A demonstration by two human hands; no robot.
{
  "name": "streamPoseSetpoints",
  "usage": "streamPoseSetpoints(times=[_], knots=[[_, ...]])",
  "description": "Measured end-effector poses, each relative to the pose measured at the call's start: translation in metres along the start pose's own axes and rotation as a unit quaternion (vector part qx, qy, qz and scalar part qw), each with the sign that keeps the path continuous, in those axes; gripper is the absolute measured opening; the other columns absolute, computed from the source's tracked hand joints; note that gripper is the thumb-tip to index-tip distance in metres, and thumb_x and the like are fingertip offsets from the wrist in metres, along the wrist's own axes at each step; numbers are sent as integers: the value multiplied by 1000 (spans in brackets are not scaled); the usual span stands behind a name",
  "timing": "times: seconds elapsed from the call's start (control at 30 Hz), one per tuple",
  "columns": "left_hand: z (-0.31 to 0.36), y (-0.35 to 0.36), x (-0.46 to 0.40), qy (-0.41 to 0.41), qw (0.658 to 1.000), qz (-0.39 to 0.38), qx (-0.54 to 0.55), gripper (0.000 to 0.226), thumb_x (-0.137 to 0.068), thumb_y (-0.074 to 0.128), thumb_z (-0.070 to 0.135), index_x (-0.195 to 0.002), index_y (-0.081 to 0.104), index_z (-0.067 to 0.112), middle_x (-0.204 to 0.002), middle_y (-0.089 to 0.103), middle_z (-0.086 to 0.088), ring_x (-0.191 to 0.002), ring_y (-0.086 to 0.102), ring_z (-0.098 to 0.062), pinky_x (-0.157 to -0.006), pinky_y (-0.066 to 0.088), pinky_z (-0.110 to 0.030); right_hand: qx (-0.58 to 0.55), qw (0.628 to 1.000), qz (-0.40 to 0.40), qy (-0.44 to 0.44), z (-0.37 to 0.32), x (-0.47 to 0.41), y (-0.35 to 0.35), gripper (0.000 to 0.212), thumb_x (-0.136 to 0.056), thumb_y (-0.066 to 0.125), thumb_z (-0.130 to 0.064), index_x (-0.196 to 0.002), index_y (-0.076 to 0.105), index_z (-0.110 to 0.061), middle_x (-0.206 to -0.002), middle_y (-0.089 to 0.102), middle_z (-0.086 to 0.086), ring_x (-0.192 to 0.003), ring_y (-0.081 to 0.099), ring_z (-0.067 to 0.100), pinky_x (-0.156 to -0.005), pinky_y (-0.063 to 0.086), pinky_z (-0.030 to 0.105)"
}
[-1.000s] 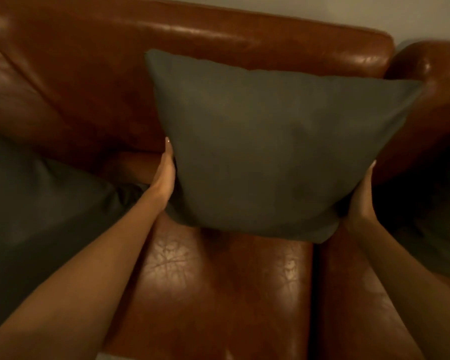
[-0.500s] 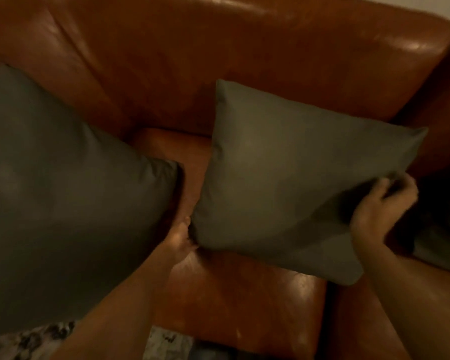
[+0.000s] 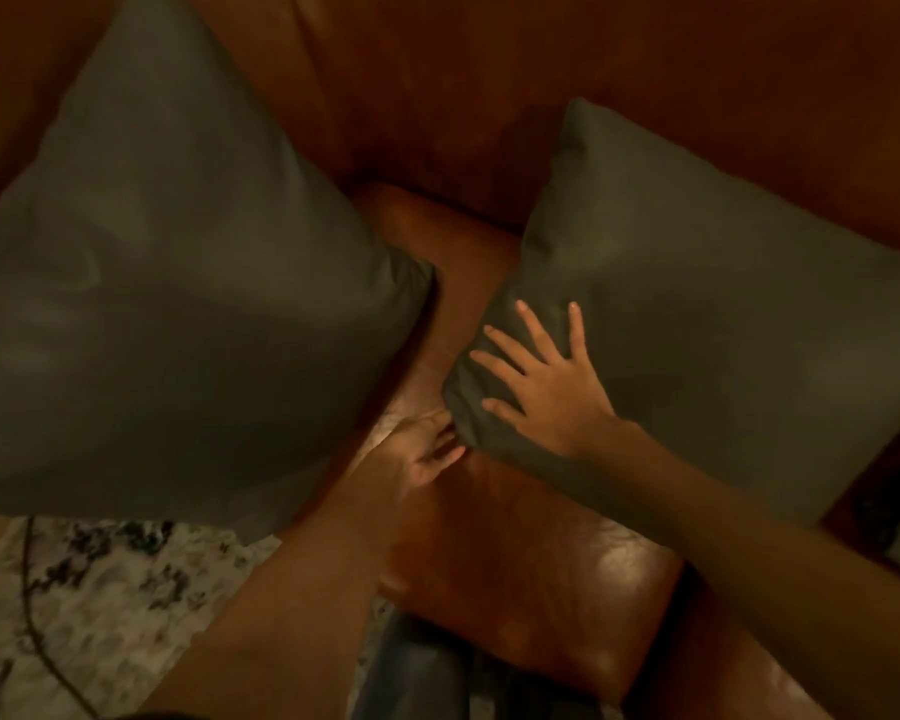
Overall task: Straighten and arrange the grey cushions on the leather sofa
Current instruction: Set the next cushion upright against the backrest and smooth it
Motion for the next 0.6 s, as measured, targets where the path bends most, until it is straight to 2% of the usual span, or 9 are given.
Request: streamPoseSetpoints(times=[0.07,0.13,0.27,0.33,0.43,0.5,0.6], knots=[[3,0,-3,-1,1000,2,-10,26,-99,51,11,-123,58,14,-100,63,0,-85,57,-10,-91,46,-32,16,1000,-7,-10,2,1,5,76,-86,24,-75,-144,48,-32,-152,43,3,-147,19,38,-111,-12,67],[3,-1,-7,7,1000,2,0,30,-98,52,10,-127,57,12,-99,64,-2,-90,58,-13,-90,48,-34,20,1000,-12,-17,4,0,7,81,-80,22,-80,-145,44,-36,-154,41,3,-147,15,40,-111,-12,68],[-1,-1,-7,41,999,-17,20,22,-101,47,14,-120,58,17,-123,58,-2,-117,50,-18,-99,44,-38,14,1000,-13,-19,9,0,11,61,-86,30,-62,-135,58,-36,-146,51,0,-145,25,38,-112,-12,63],[-3,-3,-3,54,998,-22,12,23,-102,45,17,-121,56,21,-127,53,2,-119,45,-15,-106,37,-41,5,1000,11,-14,8,2,6,52,-90,33,-53,-124,67,-32,-140,57,-1,-144,31,35,-114,-9,61],[-4,-12,-4,75,997,-2,15,22,-102,44,16,-120,54,23,-135,52,0,-120,46,-18,-106,36,-39,-53,996,76,-4,12,8,-8,43,-93,40,-45,-114,73,-28,-132,64,-2,-142,34,33,-115,-4,58],[-7,-15,-5,69,997,-13,32,30,-102,46,17,-131,48,25,-140,48,0,-125,45,-23,-105,36,-40,-120,989,88,-3,19,11,-12,42,-94,42,-45,-114,73,-27,-132,63,-4,-144,28,29,-117,-12,50],[-5,-2,5,64,993,-90,41,41,-101,49,21,-141,43,27,-138,51,1,-129,45,-26,-109,36,-46,-224,970,89,-2,32,16,-18,40,-92,46,-46,-116,71,-27,-134,61,-7,-146,20,22,-116,-21,39]])
Point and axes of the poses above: each hand's wrist, its own x-axis away from the middle knuckle, its own y-axis out of the palm, z = x × y, the point moved 9 cm from there along -x, towards the middle knuckle
